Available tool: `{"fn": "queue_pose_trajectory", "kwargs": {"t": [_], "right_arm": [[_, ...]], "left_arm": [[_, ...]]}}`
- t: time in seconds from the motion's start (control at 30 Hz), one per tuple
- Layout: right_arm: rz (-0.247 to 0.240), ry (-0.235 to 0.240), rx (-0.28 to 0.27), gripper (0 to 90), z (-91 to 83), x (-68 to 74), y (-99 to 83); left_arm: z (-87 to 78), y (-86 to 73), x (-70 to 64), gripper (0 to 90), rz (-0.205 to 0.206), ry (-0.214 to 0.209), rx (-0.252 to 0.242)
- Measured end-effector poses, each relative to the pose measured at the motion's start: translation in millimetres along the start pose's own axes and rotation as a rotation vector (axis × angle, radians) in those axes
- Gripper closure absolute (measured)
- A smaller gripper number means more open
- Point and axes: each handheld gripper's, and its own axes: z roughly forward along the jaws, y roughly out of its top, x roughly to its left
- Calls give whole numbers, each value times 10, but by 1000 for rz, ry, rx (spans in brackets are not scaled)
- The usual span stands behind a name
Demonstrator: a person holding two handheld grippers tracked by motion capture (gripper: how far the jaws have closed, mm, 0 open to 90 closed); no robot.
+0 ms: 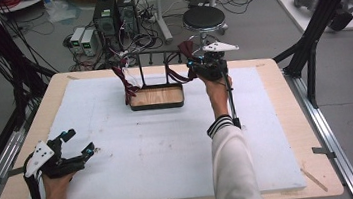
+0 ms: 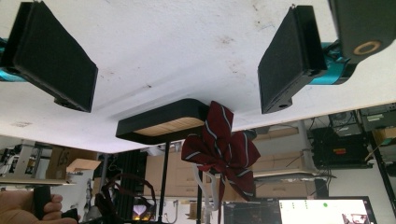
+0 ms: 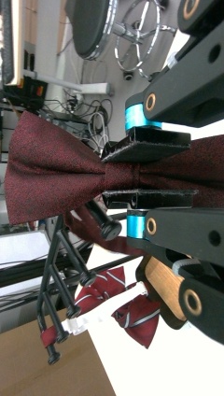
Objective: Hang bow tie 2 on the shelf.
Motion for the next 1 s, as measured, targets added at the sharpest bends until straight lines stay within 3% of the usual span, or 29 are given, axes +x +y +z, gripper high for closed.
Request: {"fn": "queue_pose_trajectory", "kwargs": {"t": [0.1,0.27,0.5,1.0], "right_arm": [[3,-6,25,758,16,-17,-20],[8,-34,126,756,64,-48,-84],[22,-46,199,756,115,-77,-148],[22,-41,256,756,134,-90,-181]], "left_arm": [[1,0,-1,125,1,0,-1],[-1,0,0,125,2,-1,1],[-1,0,0,125,2,-1,0],[0,-1,0,125,0,-1,-1]]}}
